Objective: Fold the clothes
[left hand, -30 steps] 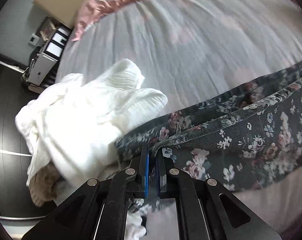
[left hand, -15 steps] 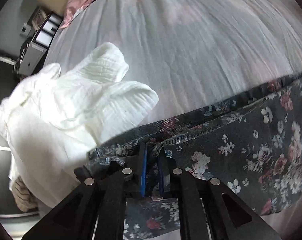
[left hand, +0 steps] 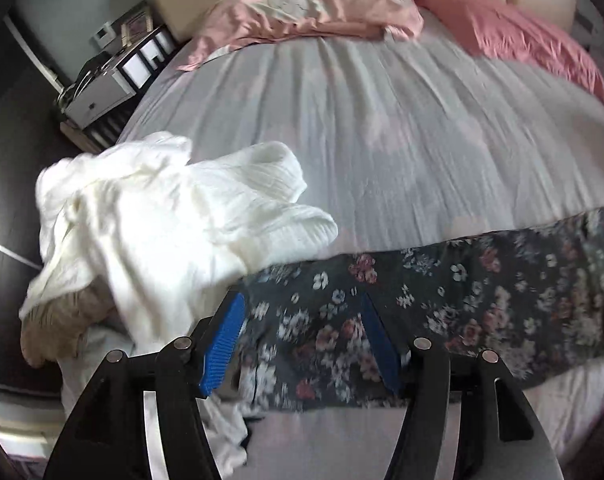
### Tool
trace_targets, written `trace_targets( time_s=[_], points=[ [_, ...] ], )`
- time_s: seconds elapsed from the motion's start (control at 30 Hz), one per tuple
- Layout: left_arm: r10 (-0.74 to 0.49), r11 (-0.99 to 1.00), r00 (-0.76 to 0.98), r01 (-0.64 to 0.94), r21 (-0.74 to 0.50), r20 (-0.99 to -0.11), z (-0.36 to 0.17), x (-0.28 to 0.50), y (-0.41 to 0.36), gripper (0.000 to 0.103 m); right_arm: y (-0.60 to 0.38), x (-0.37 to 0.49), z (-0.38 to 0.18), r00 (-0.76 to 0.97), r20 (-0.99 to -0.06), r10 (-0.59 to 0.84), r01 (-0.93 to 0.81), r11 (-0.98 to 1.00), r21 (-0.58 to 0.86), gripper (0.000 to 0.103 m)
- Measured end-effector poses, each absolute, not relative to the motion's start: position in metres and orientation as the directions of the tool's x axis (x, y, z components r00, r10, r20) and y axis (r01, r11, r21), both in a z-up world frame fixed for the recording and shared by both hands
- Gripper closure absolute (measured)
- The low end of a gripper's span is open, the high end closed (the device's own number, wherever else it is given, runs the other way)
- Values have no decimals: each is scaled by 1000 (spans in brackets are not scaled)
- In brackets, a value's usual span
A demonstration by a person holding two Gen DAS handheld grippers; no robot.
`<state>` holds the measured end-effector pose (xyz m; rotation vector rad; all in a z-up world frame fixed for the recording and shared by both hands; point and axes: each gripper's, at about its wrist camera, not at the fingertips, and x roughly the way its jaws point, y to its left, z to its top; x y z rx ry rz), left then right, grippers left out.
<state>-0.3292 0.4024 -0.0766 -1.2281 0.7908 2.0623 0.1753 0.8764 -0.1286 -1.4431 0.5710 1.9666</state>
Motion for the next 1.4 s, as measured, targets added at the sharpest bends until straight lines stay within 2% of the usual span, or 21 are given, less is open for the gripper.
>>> trace_targets(
  time_s=[0.2, 0.5, 0.63, 0.7, 0.73, 0.8, 1.0, 1.1, 1.2, 1.23, 1.4],
  points=[
    [171, -688, -373, -708, 160, -912, -88, -312, 365, 41, 816, 168, -116, -356, -930, 88, -689, -697, 198, 79],
    [170, -801, -331, -595, 65, -928, -140, -332, 329, 42, 735, 153, -141, -417, -909, -2, -650, -698, 299, 79],
    [174, -820, -350, -569, 61, -920, -150, -342, 329, 75, 706, 160, -162, -380, -925, -11, -666, -691, 282, 79],
    [202, -815, -362, -577, 49, -910, -145, -343, 328, 77, 694, 162, -171, -357, -934, -19, -668, -693, 270, 79],
    [211, -811, -369, -583, 48, -905, -140, -344, 328, 83, 688, 161, -176, -341, -940, -19, -668, -699, 257, 79],
    [204, -802, -378, -594, 68, -903, -132, -347, 328, 84, 683, 159, -184, -315, -949, -17, -664, -710, 233, 79],
    [121, -794, -359, -595, 127, -926, -154, -357, 327, 84, 677, 156, -193, -259, -966, 15, -668, -725, 168, 79],
    [113, -799, -387, -583, 148, -915, -158, -353, 329, 75, 679, 159, -195, -232, -972, 36, -679, -722, 135, 80],
    [96, -808, -433, -560, 184, -896, -151, -344, 328, 53, 690, 176, -194, -228, -972, 55, -725, -676, 132, 81],
    [90, -807, -461, -553, 207, -883, -146, -338, 327, 49, 694, 181, -193, -227, -972, 60, -740, -659, 132, 81],
    [147, -775, -508, -592, 221, -849, -114, -293, 337, 47, 687, 205, -177, -231, -968, 96, -753, -647, 116, 81]
  ],
)
